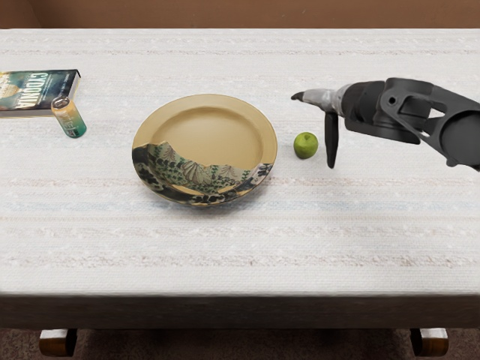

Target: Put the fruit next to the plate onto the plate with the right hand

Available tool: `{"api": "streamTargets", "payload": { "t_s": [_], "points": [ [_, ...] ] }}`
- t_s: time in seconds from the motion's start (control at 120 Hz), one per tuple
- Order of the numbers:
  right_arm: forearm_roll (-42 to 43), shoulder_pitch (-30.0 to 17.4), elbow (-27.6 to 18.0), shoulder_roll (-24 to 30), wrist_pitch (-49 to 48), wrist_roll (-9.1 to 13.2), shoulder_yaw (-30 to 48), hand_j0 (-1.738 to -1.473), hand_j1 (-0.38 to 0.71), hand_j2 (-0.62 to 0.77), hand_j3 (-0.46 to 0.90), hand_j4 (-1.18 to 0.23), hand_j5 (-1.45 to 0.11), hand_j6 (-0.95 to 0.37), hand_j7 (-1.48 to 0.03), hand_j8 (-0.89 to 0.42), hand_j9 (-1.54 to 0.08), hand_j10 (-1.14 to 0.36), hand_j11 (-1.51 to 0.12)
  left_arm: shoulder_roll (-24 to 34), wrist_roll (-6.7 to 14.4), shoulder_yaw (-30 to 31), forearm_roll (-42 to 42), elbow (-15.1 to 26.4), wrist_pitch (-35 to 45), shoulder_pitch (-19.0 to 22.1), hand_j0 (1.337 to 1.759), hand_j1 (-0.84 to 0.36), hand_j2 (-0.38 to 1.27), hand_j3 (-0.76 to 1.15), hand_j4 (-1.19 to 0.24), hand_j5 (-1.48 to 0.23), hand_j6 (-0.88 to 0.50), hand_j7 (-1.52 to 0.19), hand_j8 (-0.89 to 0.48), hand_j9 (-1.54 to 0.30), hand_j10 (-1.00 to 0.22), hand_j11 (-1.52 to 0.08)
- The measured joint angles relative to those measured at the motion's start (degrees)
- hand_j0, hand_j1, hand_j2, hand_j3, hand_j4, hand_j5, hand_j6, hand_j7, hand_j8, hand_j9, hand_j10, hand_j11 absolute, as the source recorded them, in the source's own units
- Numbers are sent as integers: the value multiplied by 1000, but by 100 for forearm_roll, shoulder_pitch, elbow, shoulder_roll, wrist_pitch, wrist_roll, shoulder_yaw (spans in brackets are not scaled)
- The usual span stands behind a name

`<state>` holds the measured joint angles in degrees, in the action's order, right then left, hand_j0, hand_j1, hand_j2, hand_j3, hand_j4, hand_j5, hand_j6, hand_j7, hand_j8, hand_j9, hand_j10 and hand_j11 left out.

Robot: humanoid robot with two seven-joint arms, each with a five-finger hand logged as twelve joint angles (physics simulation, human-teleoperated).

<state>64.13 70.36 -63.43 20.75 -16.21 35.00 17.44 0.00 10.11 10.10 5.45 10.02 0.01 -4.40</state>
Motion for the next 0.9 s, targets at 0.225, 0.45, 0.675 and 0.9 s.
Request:
{"api": "streamTargets", "payload": {
  "t_s": [0.225, 0.45, 0.675, 0.9],
  "points": [
    [92, -30, 217, -317, 248, 0, -43, -1658, -291, -9, 0, -51, -64, -53, -63, -52, -64, -51, -63, 0, 0, 0, 0, 0, 1, 0, 1658, 349, 0, 0, 0, 0, 0, 0, 0, 0, 0, 0],
    [359, -273, 260, -487, 680, 0, -62, -1658, -237, -18, 0, -96, -122, -98, -122, -97, -122, -96, -122, 0, 0, 0, 0, 0, 0, 0, 1658, 349, 0, 0, 0, 0, 0, 0, 0, 0, 0, 0],
    [698, -514, 296, -608, 1002, 0, -66, -1658, -219, -20, 0, -112, -143, -114, -142, -113, -143, -111, -142, 0, 0, 0, 0, 0, -1, -1, 1658, 349, 0, 0, 0, 0, 0, 0, 0, 0, 0, 0],
    [828, -643, 330, -682, 1075, 0, -140, -1658, -192, -25, 0, -134, -172, -136, -171, -135, -171, -134, -171, 0, 0, 0, 0, 0, 1, 0, 1658, 349, 0, 0, 0, 0, 0, 0, 0, 0, 0, 0]
  ]
}}
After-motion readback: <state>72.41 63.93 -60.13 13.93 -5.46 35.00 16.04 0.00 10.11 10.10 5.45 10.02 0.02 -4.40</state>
